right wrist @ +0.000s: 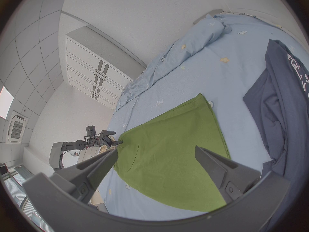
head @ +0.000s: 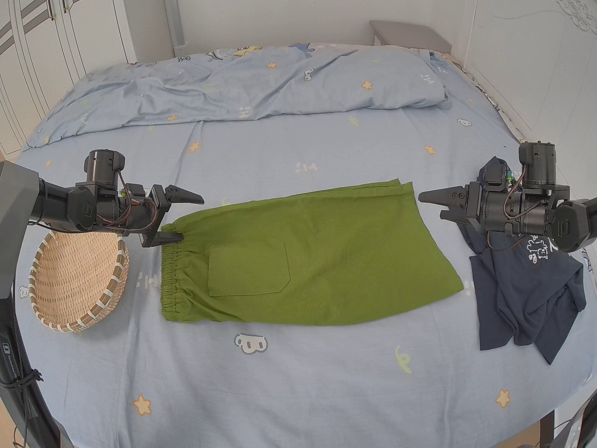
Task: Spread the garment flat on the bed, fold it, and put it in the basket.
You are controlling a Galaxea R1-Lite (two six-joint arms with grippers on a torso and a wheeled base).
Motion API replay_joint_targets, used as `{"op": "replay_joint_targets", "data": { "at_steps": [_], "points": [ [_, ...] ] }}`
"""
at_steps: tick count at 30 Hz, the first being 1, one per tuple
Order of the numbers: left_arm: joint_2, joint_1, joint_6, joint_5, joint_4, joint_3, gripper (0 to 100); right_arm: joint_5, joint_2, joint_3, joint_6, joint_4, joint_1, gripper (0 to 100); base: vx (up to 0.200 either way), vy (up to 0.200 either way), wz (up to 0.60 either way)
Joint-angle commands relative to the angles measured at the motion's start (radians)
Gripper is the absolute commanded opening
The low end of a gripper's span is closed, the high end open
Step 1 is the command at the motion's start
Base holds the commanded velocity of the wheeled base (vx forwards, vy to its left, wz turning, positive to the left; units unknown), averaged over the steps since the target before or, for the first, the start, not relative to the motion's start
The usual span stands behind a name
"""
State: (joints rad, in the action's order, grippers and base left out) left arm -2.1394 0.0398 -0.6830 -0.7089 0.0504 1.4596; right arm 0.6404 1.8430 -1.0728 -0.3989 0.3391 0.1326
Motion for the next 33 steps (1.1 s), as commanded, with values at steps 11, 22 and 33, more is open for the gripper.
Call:
{"op": "replay_joint_targets", "data": {
  "at_steps": [11, 22, 33],
  "points": [
    [0.167, 0.020, 0.010, -0.020, 0.008, -0.156, 100, -0.001, -0.013, 0.005, 0.003, 0.000, 0.010, 100, 0.000, 0.000, 0.00],
    [0.271, 0.123, 0.178, -0.067, 0.344, -0.608, 100, 0.002, -0.085, 0.034, 0.002, -0.006, 0.024, 100, 0.000, 0.000, 0.00],
    [0.190, 0.075, 0.224, -0.057, 0.447, -0.668, 100, 0.001, -0.110, 0.056, 0.003, -0.003, 0.038, 100, 0.000, 0.000, 0.00]
  ]
}}
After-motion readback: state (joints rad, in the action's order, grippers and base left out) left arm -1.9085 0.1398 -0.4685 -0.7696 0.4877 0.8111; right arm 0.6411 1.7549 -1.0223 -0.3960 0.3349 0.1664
